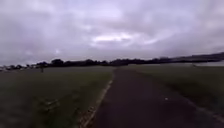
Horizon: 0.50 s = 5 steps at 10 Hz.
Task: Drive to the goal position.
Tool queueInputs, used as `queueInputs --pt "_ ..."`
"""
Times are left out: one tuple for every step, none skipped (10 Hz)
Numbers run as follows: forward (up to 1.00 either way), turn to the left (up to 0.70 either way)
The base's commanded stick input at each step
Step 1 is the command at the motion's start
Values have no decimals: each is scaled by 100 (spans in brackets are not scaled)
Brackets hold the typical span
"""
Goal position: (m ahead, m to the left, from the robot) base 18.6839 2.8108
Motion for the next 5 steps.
queueInputs --pt "85 -34" --pt "85 -34" --pt "85 -34" --pt "85 -34" --pt "85 -34"
